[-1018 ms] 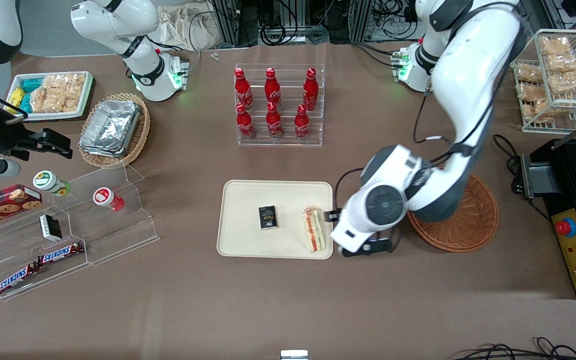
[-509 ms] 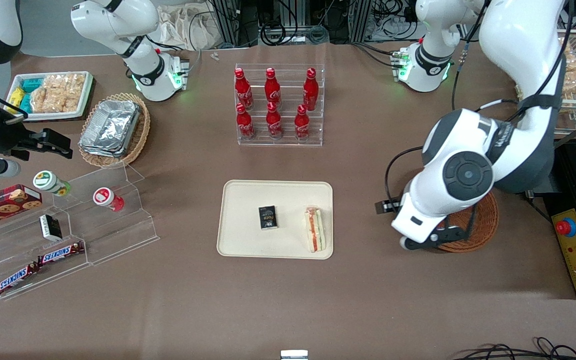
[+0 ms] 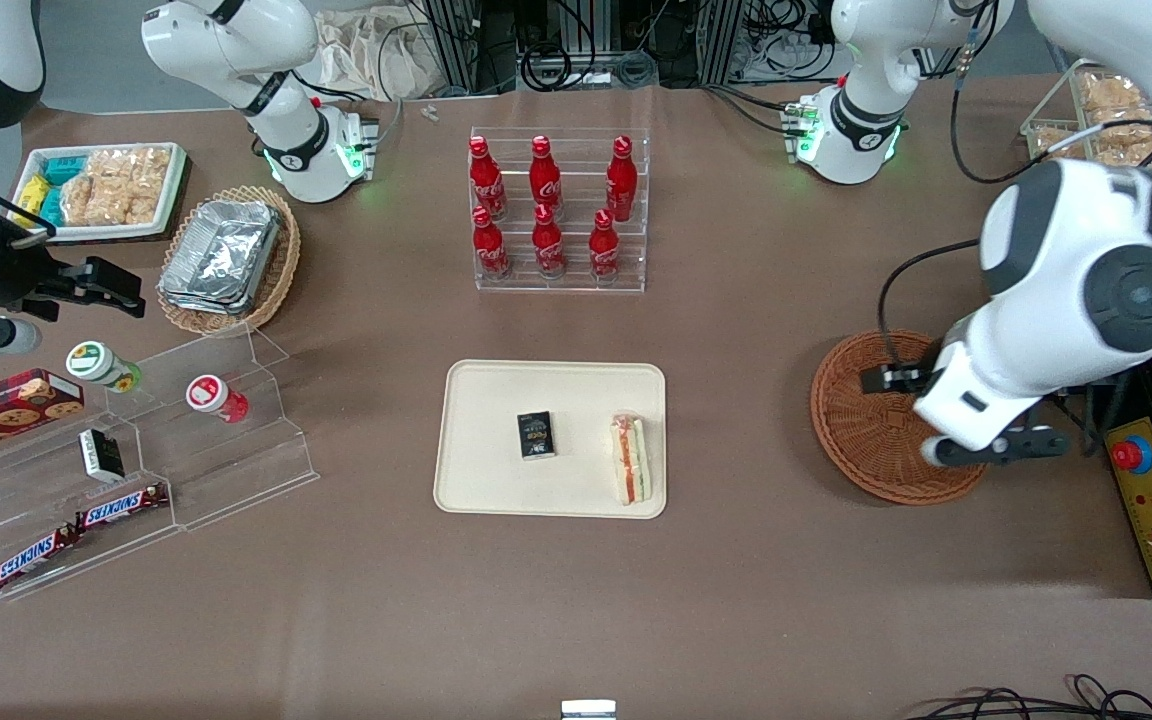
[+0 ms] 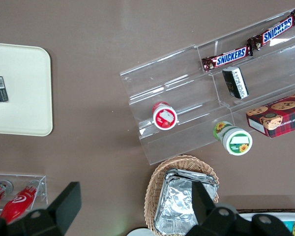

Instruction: Place sandwich from basket to tray

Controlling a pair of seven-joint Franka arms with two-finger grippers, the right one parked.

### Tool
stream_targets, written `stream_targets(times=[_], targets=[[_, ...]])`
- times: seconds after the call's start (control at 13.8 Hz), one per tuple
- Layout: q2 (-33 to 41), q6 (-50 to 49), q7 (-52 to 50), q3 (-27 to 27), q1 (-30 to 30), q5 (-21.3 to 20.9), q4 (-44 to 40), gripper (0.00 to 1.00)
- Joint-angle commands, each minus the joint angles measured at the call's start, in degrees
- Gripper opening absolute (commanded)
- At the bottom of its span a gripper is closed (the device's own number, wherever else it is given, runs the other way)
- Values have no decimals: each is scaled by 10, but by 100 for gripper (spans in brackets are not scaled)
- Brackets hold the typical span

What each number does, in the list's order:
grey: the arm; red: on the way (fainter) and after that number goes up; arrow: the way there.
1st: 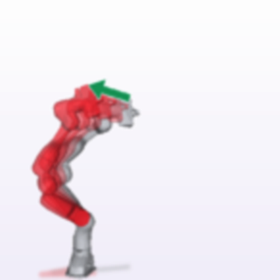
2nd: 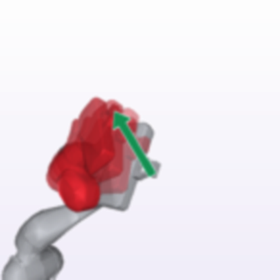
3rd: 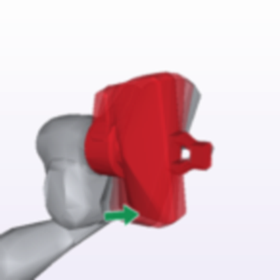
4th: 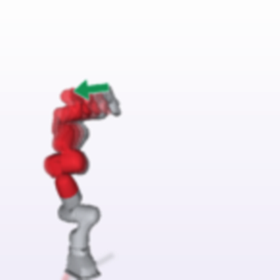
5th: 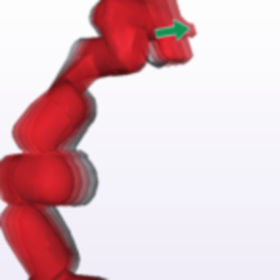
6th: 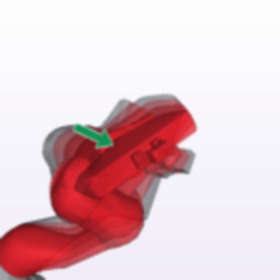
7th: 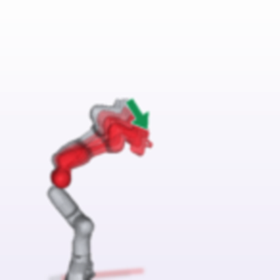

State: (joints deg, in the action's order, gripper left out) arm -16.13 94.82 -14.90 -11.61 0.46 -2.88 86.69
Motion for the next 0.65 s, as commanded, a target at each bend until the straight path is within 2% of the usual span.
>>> stream_targets(times=[0.0, 0.22, 0.58], targets=[[66, 28, 102, 38, 1, 20, 82, 99], [66, 21, 159, 55, 2, 21, 74, 99], [25, -14, 204, 55, 0, 9, -5, 100]])
